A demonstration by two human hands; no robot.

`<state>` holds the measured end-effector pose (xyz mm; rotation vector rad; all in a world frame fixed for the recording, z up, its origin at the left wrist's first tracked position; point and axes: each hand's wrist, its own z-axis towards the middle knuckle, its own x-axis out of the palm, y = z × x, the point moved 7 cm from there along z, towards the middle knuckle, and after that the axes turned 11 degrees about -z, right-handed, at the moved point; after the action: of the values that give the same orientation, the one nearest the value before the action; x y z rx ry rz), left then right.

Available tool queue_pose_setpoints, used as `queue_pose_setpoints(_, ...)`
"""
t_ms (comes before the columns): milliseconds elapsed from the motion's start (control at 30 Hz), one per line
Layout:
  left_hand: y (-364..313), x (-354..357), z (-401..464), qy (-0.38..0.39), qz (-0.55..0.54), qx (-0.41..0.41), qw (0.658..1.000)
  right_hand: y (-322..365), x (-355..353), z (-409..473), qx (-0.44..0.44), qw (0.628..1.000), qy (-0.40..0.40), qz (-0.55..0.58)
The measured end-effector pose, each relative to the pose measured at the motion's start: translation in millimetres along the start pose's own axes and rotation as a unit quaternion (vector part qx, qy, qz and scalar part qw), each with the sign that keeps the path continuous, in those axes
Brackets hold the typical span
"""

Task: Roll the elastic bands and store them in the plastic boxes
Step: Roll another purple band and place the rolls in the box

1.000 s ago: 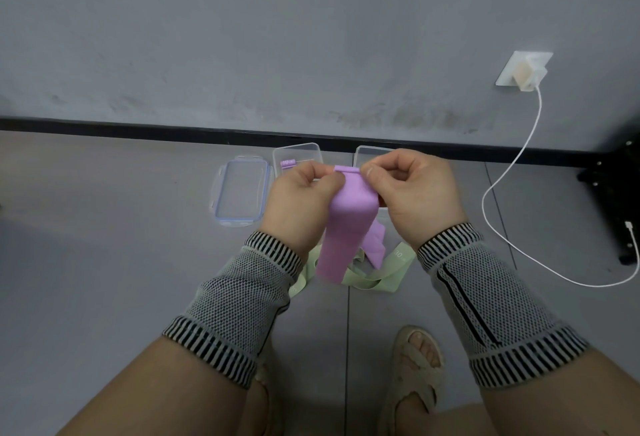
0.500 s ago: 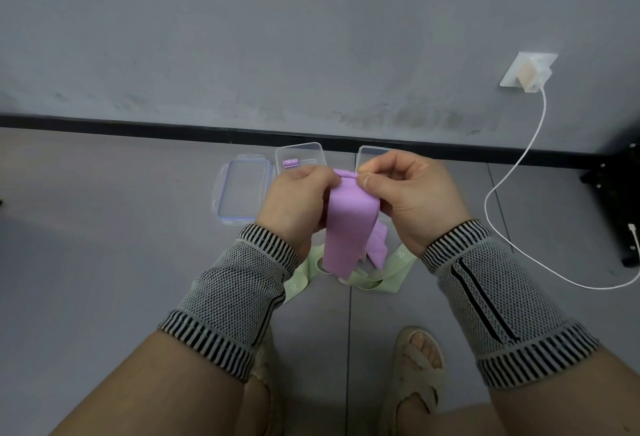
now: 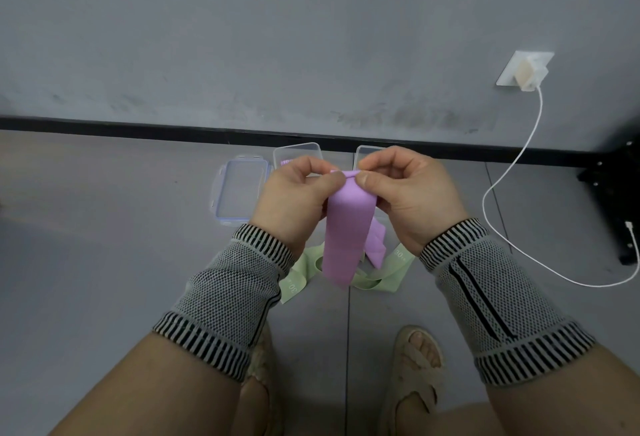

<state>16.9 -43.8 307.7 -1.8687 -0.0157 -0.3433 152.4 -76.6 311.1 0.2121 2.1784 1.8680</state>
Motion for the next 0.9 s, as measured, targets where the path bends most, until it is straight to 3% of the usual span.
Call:
queue_pose_setpoints(100,-2.6,-0.4,-0.7,0.005,-0.014,0.006,1.000,-1.5,-0.1,-0.7,0.010,1.000,0.021,0.015)
queue_pose_setpoints(333,-3.8,1.0,-1.4,0.024,-0.008,0.017,1.000,4.2,-4.3,-1.2,-0.040,0.994,-0.012,-0.102)
queue_pose_setpoints(600,-3.6,1.7,-1.2,0.032,-0.007,0.023,0.999,10.9,-2.0,-3.2,-0.072,0.992,-0.030,-0.102)
queue_pose_setpoints(900,-7.8,-9.5,5.3,0.015,0.000,0.059,0.998,-0.4,-6.8,-2.0,-0.021,0.996,0.008,-0.082)
